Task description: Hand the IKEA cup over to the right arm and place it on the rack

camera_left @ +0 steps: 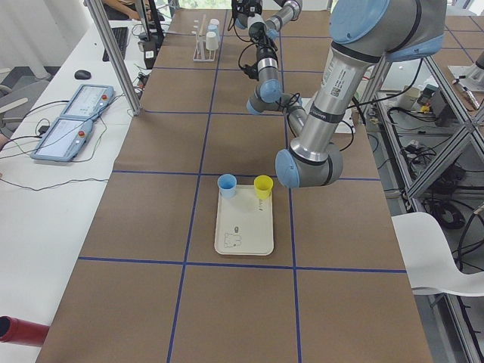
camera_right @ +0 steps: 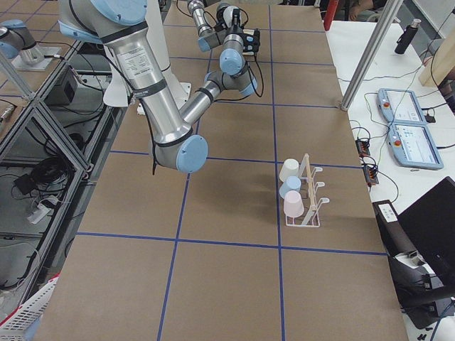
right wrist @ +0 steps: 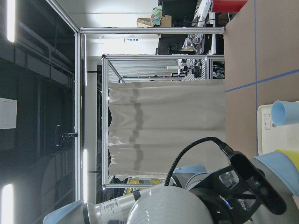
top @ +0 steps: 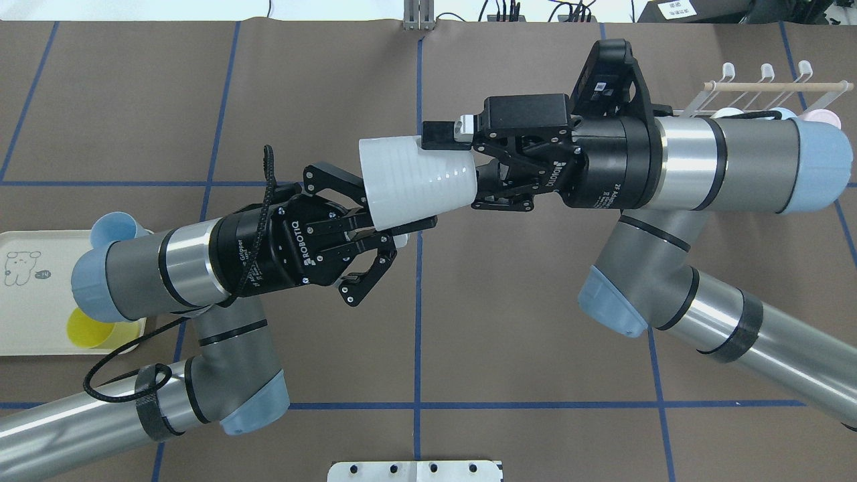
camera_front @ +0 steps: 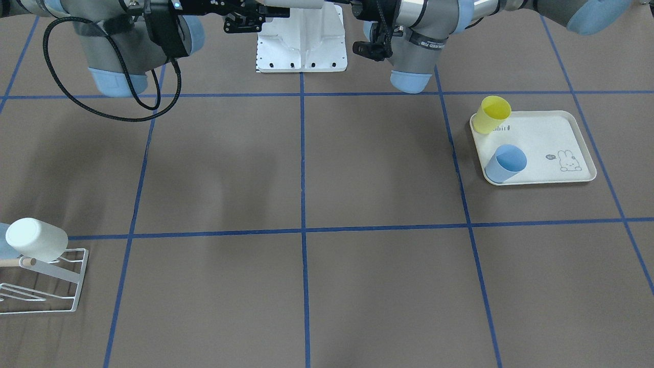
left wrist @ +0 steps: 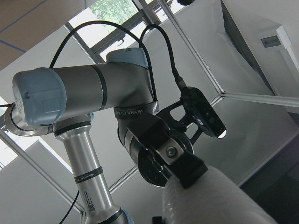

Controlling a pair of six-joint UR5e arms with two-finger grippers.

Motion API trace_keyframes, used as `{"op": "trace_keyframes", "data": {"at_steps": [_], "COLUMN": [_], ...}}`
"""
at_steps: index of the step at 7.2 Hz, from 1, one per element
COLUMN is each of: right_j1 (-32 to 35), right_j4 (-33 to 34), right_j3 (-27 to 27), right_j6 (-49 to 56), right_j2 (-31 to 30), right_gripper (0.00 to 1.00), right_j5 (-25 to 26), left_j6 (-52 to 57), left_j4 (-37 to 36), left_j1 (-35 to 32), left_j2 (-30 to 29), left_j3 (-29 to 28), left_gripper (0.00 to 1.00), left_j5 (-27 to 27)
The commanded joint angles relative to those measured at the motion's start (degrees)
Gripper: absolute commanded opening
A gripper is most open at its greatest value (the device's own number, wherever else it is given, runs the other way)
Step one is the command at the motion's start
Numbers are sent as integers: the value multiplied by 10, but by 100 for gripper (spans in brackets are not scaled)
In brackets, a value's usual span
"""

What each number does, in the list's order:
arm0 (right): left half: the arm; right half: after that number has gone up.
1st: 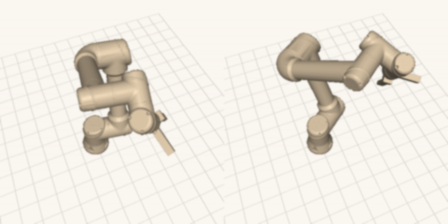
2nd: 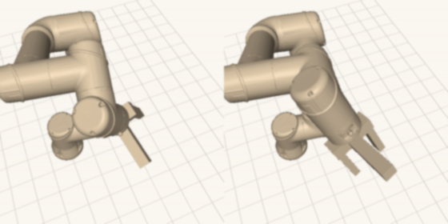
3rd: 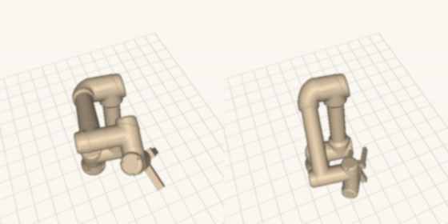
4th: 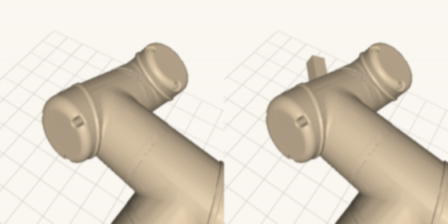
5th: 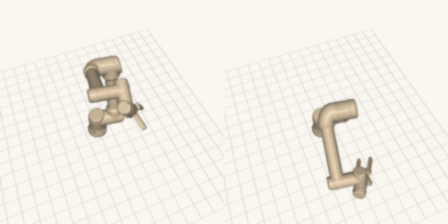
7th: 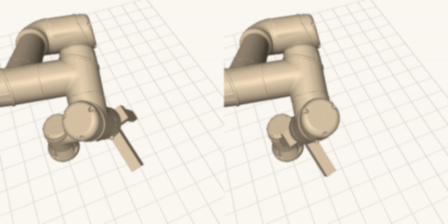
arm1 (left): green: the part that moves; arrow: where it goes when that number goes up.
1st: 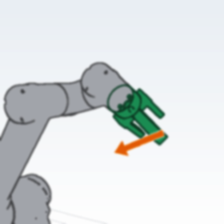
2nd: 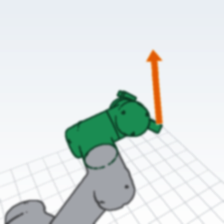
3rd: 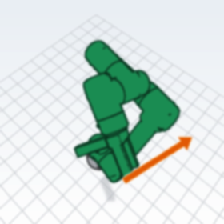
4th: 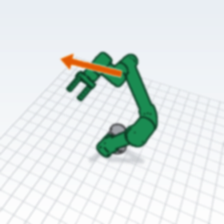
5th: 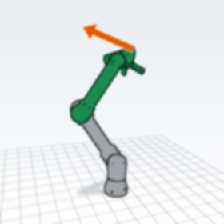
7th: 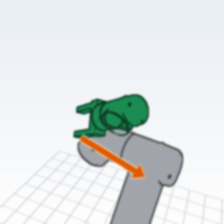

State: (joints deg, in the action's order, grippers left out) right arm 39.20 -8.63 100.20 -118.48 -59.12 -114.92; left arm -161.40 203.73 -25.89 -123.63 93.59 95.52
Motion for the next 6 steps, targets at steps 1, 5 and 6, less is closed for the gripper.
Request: {"op": "trace_keyframes", "data": {"at_steps": [1,5,6], "right_j1": [0,17,26], "right_j4": [0,8,19], "right_j3": [1,3,-2], "right_j6": [0,7,46], "right_j2": [0,-19,-56], "right_gripper": [26,21,21], "right_j5": [1,20,44], "left_j6": [1,95,174], "left_j4": [0,-1,-2], "left_j1": [-1,-61,-63], "left_j2": [2,79,114], "left_j3": [3,4,3], "left_gripper": [99,100,100], "left_j5": [-27,-28,-28]}}
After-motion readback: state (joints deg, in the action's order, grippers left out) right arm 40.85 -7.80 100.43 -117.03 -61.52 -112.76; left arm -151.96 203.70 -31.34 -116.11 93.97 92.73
